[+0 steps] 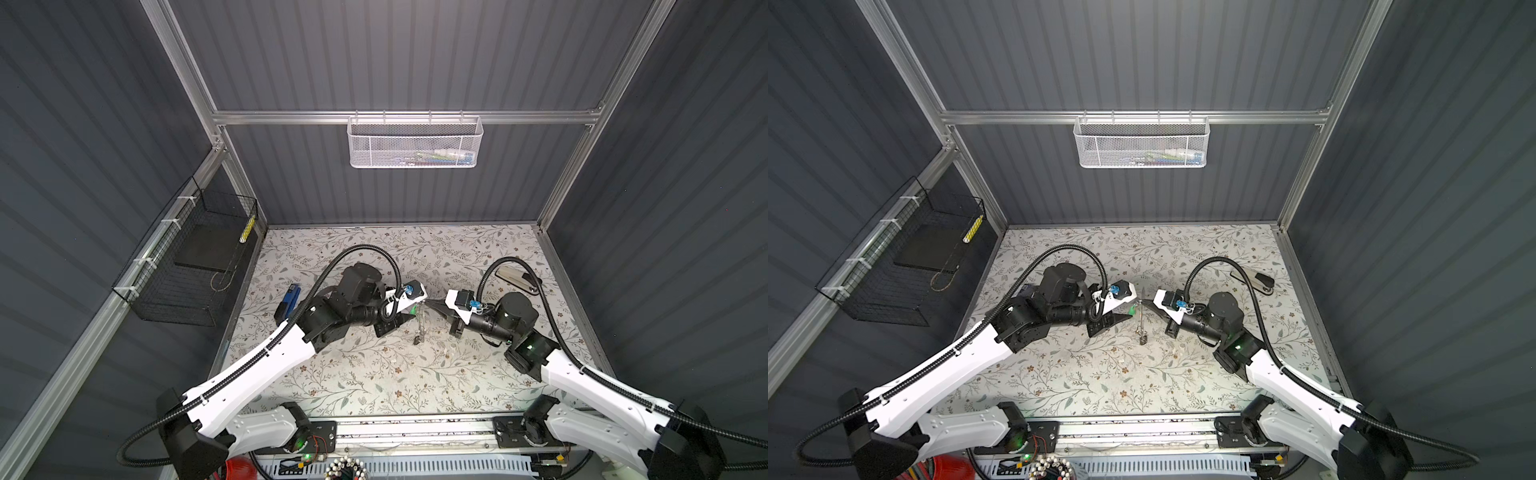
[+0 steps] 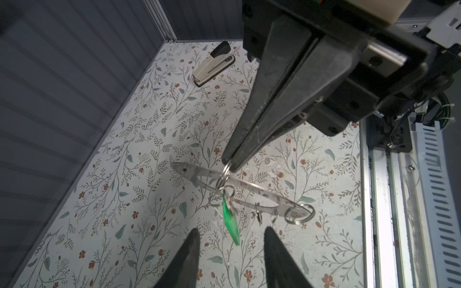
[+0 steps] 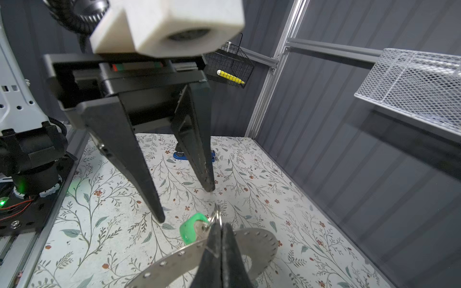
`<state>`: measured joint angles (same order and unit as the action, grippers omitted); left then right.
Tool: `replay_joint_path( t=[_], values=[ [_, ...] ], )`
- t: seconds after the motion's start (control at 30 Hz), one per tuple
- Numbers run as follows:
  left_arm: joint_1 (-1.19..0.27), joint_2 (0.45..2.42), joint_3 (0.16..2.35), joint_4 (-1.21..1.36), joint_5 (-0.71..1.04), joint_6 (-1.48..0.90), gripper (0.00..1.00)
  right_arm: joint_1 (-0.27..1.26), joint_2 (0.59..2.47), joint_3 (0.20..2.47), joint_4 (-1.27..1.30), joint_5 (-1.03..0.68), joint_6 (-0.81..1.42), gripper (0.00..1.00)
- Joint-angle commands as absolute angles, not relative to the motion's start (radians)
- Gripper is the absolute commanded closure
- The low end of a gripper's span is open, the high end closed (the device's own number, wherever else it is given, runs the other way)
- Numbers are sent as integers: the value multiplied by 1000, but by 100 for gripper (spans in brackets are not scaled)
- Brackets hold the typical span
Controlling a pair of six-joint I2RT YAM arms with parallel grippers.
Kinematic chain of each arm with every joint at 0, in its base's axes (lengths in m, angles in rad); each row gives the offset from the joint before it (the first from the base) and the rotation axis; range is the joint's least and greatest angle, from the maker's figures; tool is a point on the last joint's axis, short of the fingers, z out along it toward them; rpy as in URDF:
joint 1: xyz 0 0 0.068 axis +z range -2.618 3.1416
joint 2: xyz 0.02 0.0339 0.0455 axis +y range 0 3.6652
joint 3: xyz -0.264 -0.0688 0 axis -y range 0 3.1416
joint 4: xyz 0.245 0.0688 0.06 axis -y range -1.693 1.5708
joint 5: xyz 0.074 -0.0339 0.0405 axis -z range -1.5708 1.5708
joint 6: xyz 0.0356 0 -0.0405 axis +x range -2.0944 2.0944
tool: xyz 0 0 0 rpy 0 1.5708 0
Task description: Put the keys on the keyring
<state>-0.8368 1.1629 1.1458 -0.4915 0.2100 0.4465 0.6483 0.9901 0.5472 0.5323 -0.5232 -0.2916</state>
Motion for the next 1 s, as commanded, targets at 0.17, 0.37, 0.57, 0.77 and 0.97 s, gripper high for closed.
replay_joint_path(
  t=[0.17, 0.37, 0.57, 0.77, 0.97],
  values=[
    [-797, 1111, 1031, -201, 308, 309, 61, 645, 1009, 530, 739, -560, -187, 100],
    [-793, 1084, 958, -74, 380, 256, 70, 644, 1012, 542, 773, -589, -157, 100],
    [-793, 1125, 970, -103, 442, 245, 68, 641, 1014, 543, 827, -588, -111, 100],
    [-793, 1179, 994, -151, 476, 264, 76, 640, 1011, 535, 864, -582, -86, 100],
    [-793, 1220, 1023, -153, 491, 258, 98, 640, 982, 515, 868, -571, -93, 100]
  ],
)
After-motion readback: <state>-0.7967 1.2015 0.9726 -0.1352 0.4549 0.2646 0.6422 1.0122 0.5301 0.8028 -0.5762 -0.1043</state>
